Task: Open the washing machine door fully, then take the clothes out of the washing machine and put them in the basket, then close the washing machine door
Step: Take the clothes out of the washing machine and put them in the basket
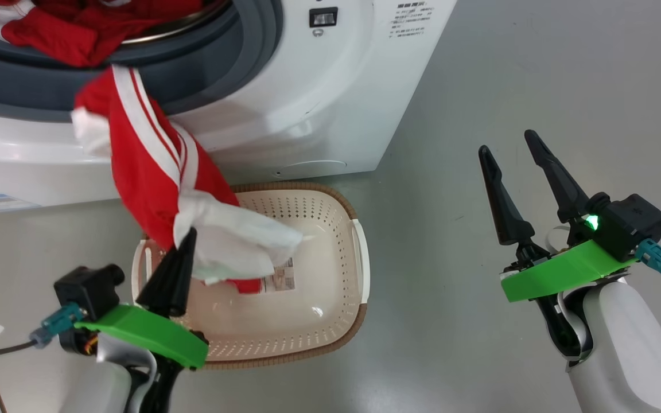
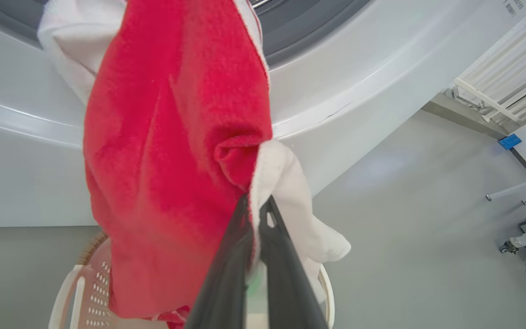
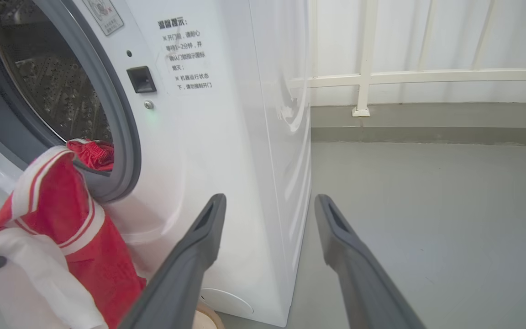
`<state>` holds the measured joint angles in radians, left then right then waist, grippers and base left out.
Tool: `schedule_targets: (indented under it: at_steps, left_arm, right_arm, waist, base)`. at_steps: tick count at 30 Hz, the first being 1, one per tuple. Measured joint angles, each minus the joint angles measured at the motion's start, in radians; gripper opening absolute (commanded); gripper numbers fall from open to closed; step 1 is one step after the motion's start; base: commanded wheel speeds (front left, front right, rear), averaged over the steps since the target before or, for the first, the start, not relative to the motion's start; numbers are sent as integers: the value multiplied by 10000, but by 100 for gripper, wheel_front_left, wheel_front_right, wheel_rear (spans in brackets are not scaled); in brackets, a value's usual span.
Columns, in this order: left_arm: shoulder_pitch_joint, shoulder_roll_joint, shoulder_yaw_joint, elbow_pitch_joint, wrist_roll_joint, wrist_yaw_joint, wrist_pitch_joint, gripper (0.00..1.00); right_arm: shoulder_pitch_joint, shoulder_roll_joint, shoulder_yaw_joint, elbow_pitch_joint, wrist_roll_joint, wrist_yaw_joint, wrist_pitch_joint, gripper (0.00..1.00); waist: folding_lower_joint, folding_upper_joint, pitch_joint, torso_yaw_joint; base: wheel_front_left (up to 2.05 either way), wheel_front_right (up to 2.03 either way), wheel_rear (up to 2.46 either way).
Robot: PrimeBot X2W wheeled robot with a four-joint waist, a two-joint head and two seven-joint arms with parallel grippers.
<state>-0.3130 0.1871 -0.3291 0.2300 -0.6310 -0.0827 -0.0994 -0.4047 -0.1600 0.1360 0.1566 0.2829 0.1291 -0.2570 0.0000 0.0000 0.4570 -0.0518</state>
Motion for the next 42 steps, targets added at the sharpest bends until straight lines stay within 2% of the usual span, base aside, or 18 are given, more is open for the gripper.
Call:
schedule_targets:
  at_steps: [5,10,20,27,35,42]
  left_arm:
    - [185,-31,-215,81,-190,13,290,0]
    - [186,-92,-267,821,-389,2,366,0]
    - [-1058,-533,-589,3986,-520,-276,-33,0]
    - [-2211,-1016,-1459,6261,-585,-378,-167,0]
    - [-3332,-999,-2272,7768,-1152,-449,-437,0]
    - [-4172,-823,-2824,9135,-1221,-449,-514,0]
  right_arm:
    - [-2,4,44,-2,0,0,0,100]
    - [-4,4,46,-4,0,0,0,100]
    - [-82,46,117,-29,0,0,0,100]
    - [-150,105,151,-69,-2,0,0,100]
    - [-478,247,201,-146,-2,0,0,100]
    - [-601,362,433,-150,-12,0,0,100]
  waist:
    - [0,1,65,-44]
    - [0,0,151,-79]
    - [0,0,407,-248]
    - [0,0,672,-433]
    - [1,0,1073,-694]
    - [0,0,1516,-881]
  base:
    - [0,0,0]
    - [0,0,0]
    - [0,0,0]
    - [0,0,0]
    - [0,0,0]
    - [0,0,0]
